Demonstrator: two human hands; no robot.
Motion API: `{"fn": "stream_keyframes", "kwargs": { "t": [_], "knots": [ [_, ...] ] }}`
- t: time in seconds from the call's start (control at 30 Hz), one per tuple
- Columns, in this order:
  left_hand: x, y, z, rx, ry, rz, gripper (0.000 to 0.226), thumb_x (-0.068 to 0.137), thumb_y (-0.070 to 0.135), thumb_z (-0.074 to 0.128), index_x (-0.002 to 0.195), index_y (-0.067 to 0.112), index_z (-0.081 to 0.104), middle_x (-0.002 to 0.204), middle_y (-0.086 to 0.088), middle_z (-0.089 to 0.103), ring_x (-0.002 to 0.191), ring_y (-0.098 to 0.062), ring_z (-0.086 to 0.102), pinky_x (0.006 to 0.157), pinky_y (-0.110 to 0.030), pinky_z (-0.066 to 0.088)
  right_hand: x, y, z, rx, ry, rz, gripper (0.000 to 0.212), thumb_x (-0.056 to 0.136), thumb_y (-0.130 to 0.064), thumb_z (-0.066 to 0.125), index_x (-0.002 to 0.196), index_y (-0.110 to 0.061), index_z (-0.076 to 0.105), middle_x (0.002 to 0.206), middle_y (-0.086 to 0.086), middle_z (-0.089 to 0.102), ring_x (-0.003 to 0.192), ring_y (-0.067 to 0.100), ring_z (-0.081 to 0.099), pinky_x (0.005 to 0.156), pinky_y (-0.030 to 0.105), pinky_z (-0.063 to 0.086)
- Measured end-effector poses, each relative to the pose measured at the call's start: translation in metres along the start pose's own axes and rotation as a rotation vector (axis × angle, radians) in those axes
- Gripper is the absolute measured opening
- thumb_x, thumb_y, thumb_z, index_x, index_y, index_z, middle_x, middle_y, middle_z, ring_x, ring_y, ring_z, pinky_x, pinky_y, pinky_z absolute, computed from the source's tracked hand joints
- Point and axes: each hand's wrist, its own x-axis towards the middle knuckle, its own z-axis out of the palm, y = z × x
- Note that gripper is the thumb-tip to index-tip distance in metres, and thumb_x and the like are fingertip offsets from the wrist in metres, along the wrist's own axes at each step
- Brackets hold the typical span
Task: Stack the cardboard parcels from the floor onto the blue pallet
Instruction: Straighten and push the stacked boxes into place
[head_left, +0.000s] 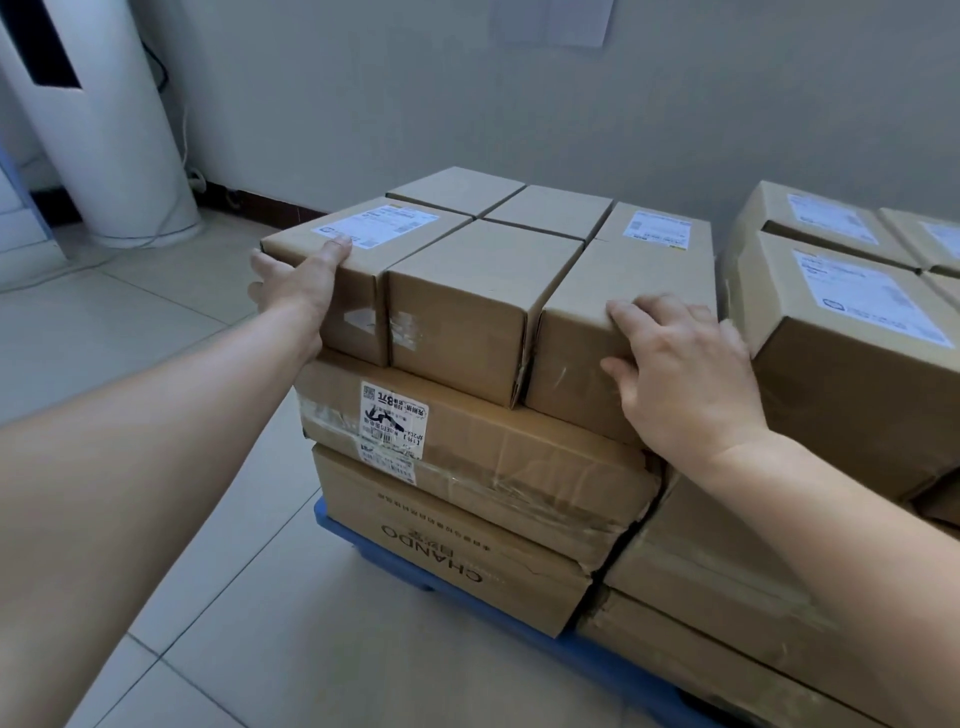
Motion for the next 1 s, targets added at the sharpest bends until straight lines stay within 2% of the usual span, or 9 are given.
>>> {"fn": "stream_keyframes", "kwargs": {
  "t": [0.1,0.2,0.43,0.57,0.67,0.8,1.0],
  "knots": [
    [0.000,0.001,0.000,0.019,0.009,-0.014,0.097,0.068,0.058,0.066,0.145,0.021,0.021,0.143,-0.007,0.033,0.127,-0.028,0.041,0.105,-0.042,0.037,-0.001,-0.002,-0.003,0.038,-0.089,0.022,0.058,0.087,-0.040,0.059,0.138,-0.029,0.034,0.145,-0.003,0.036,0.133,0.028,0.031,0.099,0.052,0.037],
    [-0.002,0.000,-0.001,0.041,0.020,-0.016,0.099,0.067,0.059,0.063,0.148,0.023,0.017,0.144,-0.008,0.031,0.128,-0.029,0.039,0.106,-0.042,0.036,-0.003,-0.002,-0.004,0.017,-0.071,0.022,0.056,0.085,-0.039,0.063,0.135,-0.031,0.038,0.141,-0.009,0.041,0.127,0.025,0.034,0.090,0.048,0.042],
    [-0.012,0.000,-0.012,0.035,0.033,-0.037,0.115,0.054,0.063,0.057,0.151,0.031,0.004,0.147,-0.007,0.025,0.132,-0.029,0.034,0.106,-0.047,0.037,-0.013,-0.004,-0.012,0.012,-0.049,0.018,0.054,0.084,-0.039,0.064,0.132,-0.031,0.042,0.136,-0.011,0.047,0.125,0.025,0.037,0.087,0.045,0.042],
    [-0.015,-0.003,-0.018,0.022,0.051,-0.041,0.114,0.055,0.062,0.056,0.151,0.033,0.003,0.148,-0.007,0.024,0.132,-0.030,0.034,0.103,-0.048,0.040,-0.021,-0.009,-0.020,-0.021,-0.057,0.013,0.053,0.083,-0.041,0.063,0.131,-0.032,0.041,0.134,-0.011,0.048,0.124,0.025,0.038,0.085,0.044,0.042],
    [-0.017,-0.006,-0.015,0.026,0.081,-0.018,0.107,0.063,0.060,0.055,0.151,0.032,0.003,0.149,-0.010,0.024,0.135,-0.030,0.031,0.107,-0.046,0.035,-0.027,-0.010,-0.025,-0.036,-0.057,0.009,0.053,0.084,-0.041,0.062,0.131,-0.031,0.040,0.134,-0.010,0.048,0.123,0.025,0.039,0.084,0.044,0.043],
    [-0.019,-0.008,-0.008,0.051,0.110,0.011,0.099,0.074,0.060,0.052,0.152,0.028,0.000,0.150,-0.012,0.024,0.136,-0.032,0.029,0.111,-0.046,0.028,-0.026,-0.011,-0.025,-0.052,-0.059,0.005,0.054,0.085,-0.042,0.061,0.132,-0.031,0.037,0.136,-0.009,0.047,0.123,0.024,0.041,0.089,0.045,0.041],
    [-0.019,-0.008,0.003,0.051,0.130,0.010,0.097,0.080,0.074,0.039,0.152,0.025,-0.004,0.154,-0.011,0.020,0.139,-0.032,0.027,0.114,-0.045,0.023,-0.027,-0.011,-0.020,-0.086,-0.055,0.009,0.057,0.088,-0.042,0.056,0.138,-0.030,0.033,0.145,-0.004,0.040,0.131,0.025,0.038,0.107,0.053,0.020]
  ]
}}
